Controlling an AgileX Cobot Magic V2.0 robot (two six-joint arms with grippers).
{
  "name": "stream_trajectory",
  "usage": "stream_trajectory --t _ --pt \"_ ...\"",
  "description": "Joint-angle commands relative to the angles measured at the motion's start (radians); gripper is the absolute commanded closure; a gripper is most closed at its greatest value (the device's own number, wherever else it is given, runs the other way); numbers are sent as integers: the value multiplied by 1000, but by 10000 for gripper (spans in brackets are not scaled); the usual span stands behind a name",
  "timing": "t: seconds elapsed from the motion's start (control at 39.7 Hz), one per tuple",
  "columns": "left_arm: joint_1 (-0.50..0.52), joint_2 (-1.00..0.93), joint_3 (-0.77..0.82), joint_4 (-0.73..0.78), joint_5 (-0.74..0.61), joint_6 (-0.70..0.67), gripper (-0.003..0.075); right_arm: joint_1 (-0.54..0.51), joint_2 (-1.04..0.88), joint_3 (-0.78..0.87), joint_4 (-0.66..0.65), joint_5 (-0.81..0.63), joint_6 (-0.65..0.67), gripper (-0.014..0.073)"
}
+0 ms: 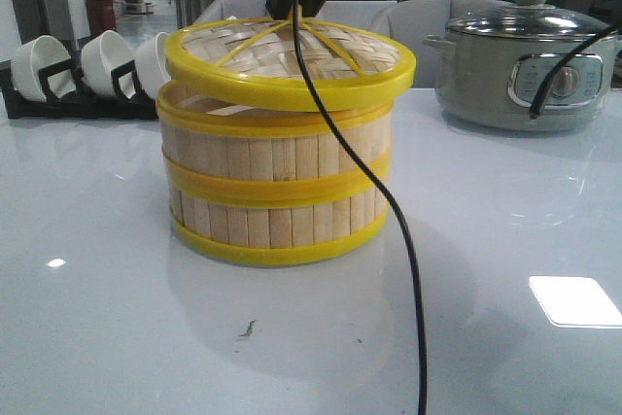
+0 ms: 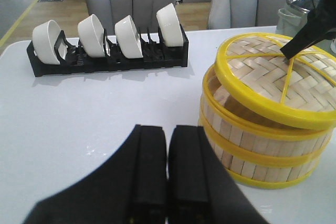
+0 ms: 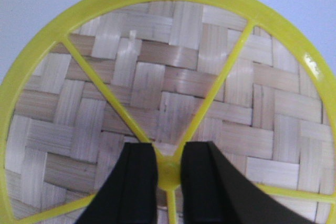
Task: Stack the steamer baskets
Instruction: 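Carry the lid over the stacked baskets and lower it on top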
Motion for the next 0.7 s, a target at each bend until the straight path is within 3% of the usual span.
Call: stream_trajectory --t 0.0,0.68 --pt "2 2 -28 0 -90 -6 634 0 -60 -37 -6 -75 -10 537" --pt "2 2 -28 0 -90 -6 634 1 -17 -37 39 -126 -11 537"
